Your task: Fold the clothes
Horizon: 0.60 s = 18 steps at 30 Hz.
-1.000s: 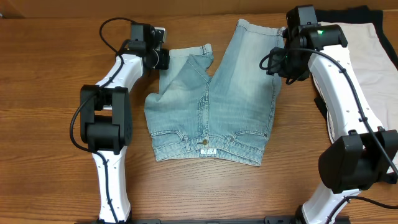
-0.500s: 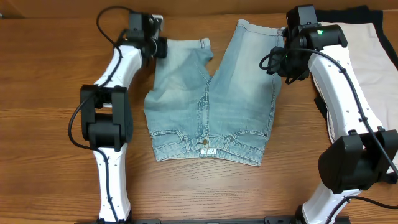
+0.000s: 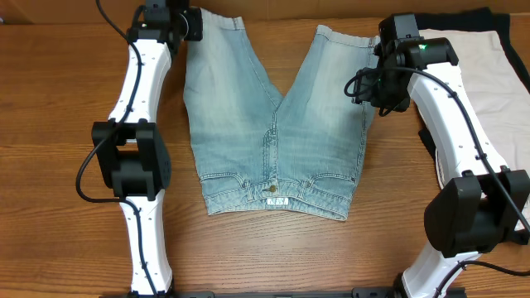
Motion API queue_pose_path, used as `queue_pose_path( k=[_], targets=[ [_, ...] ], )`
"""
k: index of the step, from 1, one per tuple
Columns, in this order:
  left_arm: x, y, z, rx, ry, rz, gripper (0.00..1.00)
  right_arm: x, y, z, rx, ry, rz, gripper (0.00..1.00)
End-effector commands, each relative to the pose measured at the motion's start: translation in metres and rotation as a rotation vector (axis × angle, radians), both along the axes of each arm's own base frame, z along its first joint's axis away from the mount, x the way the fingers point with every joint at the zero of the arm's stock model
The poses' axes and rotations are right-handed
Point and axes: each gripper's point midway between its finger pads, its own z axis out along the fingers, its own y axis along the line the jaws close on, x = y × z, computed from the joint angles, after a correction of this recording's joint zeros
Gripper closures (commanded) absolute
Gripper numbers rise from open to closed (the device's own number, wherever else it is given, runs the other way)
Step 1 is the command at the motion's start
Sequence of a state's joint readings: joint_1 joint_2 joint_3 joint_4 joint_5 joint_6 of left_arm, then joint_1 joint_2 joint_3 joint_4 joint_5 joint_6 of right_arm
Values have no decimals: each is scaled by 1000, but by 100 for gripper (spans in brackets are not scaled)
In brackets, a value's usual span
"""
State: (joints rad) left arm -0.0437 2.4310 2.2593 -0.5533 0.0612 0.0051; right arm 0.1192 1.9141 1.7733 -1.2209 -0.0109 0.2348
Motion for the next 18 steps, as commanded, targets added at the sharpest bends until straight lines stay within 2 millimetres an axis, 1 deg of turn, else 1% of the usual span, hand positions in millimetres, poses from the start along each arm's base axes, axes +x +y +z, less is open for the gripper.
queue_pose_path(
  k=[1, 2, 5, 7, 9, 10, 12, 14, 16, 18],
  targets=[
    [3, 27, 12, 116, -25, 95, 38, -1, 0, 12, -6, -35, 4, 34],
    [2, 30, 11, 136, -23, 95, 0, -1, 0, 11, -7, -32, 5, 34],
    [-3, 31, 17, 143, -4, 99, 0, -7, -1, 5, -8, -4, 3, 29],
    [-11, 27, 29, 144, 21, 90, 0, -17, 3, -4, 15, 41, 8, 18],
    [-21, 20, 45, 146, 41, 75, 0, -30, 10, -10, 60, 96, 19, 5],
    [-28, 15, 55, 147, 53, 65, 0, -37, 13, -13, 80, 127, 24, 0],
    [-42, 5, 77, 148, 70, 46, 0, -49, 16, -16, 92, 173, 30, 0],
    [-57, -6, 99, 147, 76, 23, 0, -54, 17, -17, 89, 194, 34, 0],
    [-74, -25, 126, 126, 65, -23, 0, -58, 23, -16, 107, 208, 61, 0],
    [-91, -43, 157, 111, 31, -62, 0, -62, 34, -11, 156, 210, 94, 0]
  ],
)
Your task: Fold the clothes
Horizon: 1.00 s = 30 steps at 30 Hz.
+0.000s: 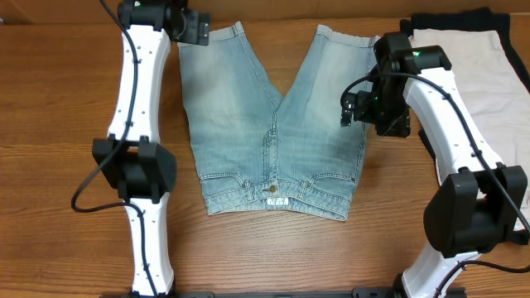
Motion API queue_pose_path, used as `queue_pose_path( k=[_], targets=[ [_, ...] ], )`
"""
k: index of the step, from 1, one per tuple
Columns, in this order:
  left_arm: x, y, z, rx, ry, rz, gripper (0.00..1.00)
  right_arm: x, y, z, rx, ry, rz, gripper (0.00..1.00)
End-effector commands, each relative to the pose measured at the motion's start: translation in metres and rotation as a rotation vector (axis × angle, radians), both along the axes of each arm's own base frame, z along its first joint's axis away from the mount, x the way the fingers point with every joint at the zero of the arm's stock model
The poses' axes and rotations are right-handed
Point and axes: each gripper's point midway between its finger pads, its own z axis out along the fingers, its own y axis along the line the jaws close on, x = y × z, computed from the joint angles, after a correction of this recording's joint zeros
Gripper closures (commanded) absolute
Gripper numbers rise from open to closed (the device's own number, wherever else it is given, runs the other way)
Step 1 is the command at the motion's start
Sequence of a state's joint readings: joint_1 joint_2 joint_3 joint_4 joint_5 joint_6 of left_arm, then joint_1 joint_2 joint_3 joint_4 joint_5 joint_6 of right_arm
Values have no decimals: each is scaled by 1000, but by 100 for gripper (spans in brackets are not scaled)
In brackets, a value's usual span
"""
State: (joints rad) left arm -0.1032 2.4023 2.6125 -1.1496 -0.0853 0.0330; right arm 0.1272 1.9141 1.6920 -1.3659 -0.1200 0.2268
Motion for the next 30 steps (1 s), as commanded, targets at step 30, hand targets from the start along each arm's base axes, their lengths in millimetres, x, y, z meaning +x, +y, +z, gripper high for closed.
queue_pose_path(
  k=[30],
  targets=[
    [-160, -69, 119, -56, 110, -136, 0, -133, 32, 76, 97, -386, -109, 0]
  ],
)
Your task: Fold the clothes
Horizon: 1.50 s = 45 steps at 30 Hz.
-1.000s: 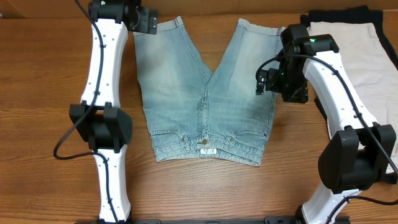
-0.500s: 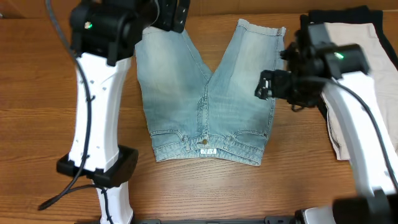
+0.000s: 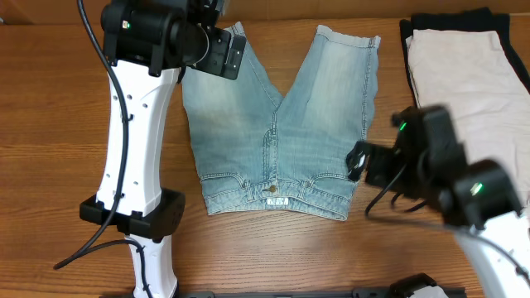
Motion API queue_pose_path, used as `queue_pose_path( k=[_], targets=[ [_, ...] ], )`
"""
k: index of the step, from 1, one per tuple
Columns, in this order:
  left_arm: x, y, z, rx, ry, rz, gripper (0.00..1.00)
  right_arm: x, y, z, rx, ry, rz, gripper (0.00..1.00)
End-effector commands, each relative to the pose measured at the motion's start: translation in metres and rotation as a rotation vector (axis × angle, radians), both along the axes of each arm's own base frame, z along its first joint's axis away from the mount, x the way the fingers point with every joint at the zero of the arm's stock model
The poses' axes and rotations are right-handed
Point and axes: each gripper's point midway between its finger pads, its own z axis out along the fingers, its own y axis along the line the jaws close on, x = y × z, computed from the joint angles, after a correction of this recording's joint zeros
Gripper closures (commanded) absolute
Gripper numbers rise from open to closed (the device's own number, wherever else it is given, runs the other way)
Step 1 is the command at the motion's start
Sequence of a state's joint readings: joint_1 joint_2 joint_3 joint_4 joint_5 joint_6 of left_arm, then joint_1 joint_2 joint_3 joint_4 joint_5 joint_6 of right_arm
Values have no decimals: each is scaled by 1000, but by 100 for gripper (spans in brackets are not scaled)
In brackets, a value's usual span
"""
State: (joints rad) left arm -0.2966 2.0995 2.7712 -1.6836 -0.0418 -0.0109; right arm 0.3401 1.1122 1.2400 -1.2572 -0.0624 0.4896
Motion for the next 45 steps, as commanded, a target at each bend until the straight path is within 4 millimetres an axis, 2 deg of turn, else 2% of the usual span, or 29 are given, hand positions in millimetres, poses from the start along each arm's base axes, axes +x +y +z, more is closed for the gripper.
queue_pose_path(
  k=[1, 3, 5, 7, 10, 15, 20, 25, 27, 29, 30, 33, 34, 41, 45],
  targets=[
    [6, 7, -13, -8, 40, 53, 0, -2, 12, -39, 6, 19, -25, 0],
    [9, 7, -22, -2, 62, 57, 0, 3, 22, -63, 13, 8, 1, 0],
    [11, 6, -32, 7, 86, 57, 0, 7, 22, -88, 3, 12, -4, 0],
    [13, 6, -43, 16, 116, 59, 0, 7, 15, -111, -20, 36, -30, 1],
    [19, 5, -60, 28, 154, 58, 0, 3, -2, -142, -42, 121, -126, 9],
    [44, 2, -75, 49, 124, 45, 0, 5, -13, -166, -66, 190, -161, 21],
    [59, -2, -81, 40, 96, 46, 0, 8, 10, -187, -4, 250, -48, 30],
    [68, -5, -79, 30, 62, 46, 0, 0, 8, -215, -21, 364, -90, 33],
    [71, -6, -77, 26, 47, 46, 0, -1, 7, -219, -28, 381, -104, 35],
    [74, -7, -75, 21, 33, 46, 0, -1, 6, -219, -30, 381, -108, 41],
    [76, -7, -74, 19, 26, 47, 0, -1, 6, -219, -30, 380, -108, 51],
    [81, -8, -72, 13, 4, 46, 0, -2, 1, -220, -57, 383, -133, 89],
    [83, -9, -71, 10, -3, 46, 0, -2, -4, -220, -72, 385, -147, 95],
    [104, -17, -69, -19, -71, 38, 0, -15, -52, -218, -89, 497, -292, 96],
    [120, -30, -81, -62, -84, 11, 0, -11, -81, -209, -58, 517, -343, 95]
  ],
)
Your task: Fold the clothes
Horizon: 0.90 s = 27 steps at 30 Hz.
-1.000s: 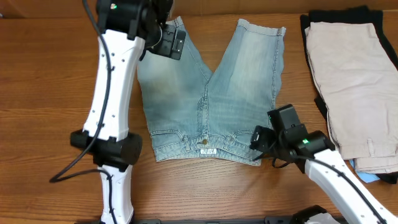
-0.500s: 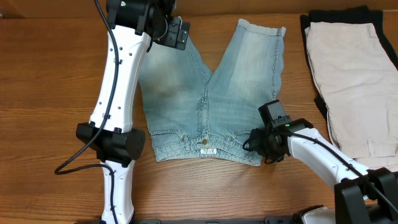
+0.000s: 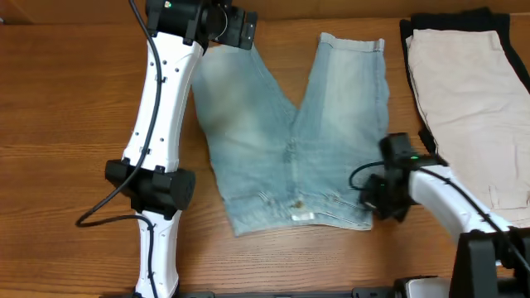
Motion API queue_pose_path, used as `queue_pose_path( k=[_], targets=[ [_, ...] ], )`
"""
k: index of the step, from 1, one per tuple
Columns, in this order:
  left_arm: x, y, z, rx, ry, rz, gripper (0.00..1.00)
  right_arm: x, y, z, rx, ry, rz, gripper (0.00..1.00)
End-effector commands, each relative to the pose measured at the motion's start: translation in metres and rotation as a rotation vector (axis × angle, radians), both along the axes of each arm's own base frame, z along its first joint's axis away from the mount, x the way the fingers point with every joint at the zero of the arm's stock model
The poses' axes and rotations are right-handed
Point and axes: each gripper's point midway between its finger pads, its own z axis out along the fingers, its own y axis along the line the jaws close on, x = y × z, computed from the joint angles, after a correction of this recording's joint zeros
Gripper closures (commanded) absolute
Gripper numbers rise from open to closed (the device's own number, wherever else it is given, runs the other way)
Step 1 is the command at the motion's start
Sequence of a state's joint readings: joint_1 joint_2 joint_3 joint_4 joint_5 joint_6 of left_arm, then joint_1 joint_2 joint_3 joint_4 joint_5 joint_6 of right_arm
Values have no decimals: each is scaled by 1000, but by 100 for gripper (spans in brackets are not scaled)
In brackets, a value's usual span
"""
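Light-blue denim shorts (image 3: 290, 124) lie flat on the wooden table (image 3: 58, 165), waistband toward the front and legs toward the back, blurred in the overhead view. My left gripper (image 3: 241, 27) is over the left leg's hem, which it hides; its jaws do not show. At the waistband's right corner my right gripper (image 3: 370, 199) sits low and is shut on the cloth there.
A beige garment (image 3: 460, 91) lies on a black one (image 3: 422, 132) at the back right, close to the right arm. The left arm's white links (image 3: 161, 124) run along the shorts' left side.
The shorts have shifted to the right and a little toward the front. My right gripper has moved forward to the waistband's right corner. The left gripper has moved right and farther back.
The shorts lay spread with my left gripper beside the left leg hem and my right at the right leg's outer edge. The right gripper then stood lower down that edge, later beside the waistband. Now the whole garment lies farther right.
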State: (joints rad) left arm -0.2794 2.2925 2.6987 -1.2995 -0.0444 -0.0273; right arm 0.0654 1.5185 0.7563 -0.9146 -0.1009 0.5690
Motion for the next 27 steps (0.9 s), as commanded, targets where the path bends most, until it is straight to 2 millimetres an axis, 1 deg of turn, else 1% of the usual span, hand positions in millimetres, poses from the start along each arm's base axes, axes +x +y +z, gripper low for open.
queue_pose_path(
  k=[1, 2, 3, 4, 6, 7, 9, 11, 14, 16, 18, 23, 27],
  targets=[
    [15, -14, -28, -41, 31, -41, 0, 18, -18, 13, 25, -51, 2, 88],
    [23, -27, -40, -75, 35, -90, 0, 24, -17, 22, 89, -71, 22, 57],
    [28, -37, -47, -96, 32, -138, 0, 26, -16, 27, 117, -80, 37, 37],
    [33, -48, -56, -115, 29, -184, 0, 29, -15, 33, 130, -84, 47, 25],
    [44, -67, -71, -144, 11, -258, 0, 34, -17, 44, 127, -94, 67, 15],
    [48, -74, -78, -152, 1, -284, 0, 37, -18, 49, 124, -99, 68, 13],
    [60, -89, -97, -149, -20, -312, 0, 48, -19, 62, 120, -125, 70, 12],
    [67, -103, -116, -138, -33, -346, 0, 59, -21, 76, 111, -158, 73, 12],
    [69, -124, -145, -109, -35, -406, 0, 76, -23, 95, 97, -214, 78, 12],
    [66, -138, -161, -88, -29, -450, 0, 84, -24, 104, 94, -244, 80, 12],
    [63, -150, -170, -81, -26, -476, 0, 88, -25, 109, 91, -261, 81, 12],
    [54, -176, -180, -82, -31, -522, 1, 88, -25, 109, 91, -261, 82, 13],
    [43, -194, -192, -74, -13, -557, 1, 89, -25, 109, 89, -266, 97, 13]
  ],
)
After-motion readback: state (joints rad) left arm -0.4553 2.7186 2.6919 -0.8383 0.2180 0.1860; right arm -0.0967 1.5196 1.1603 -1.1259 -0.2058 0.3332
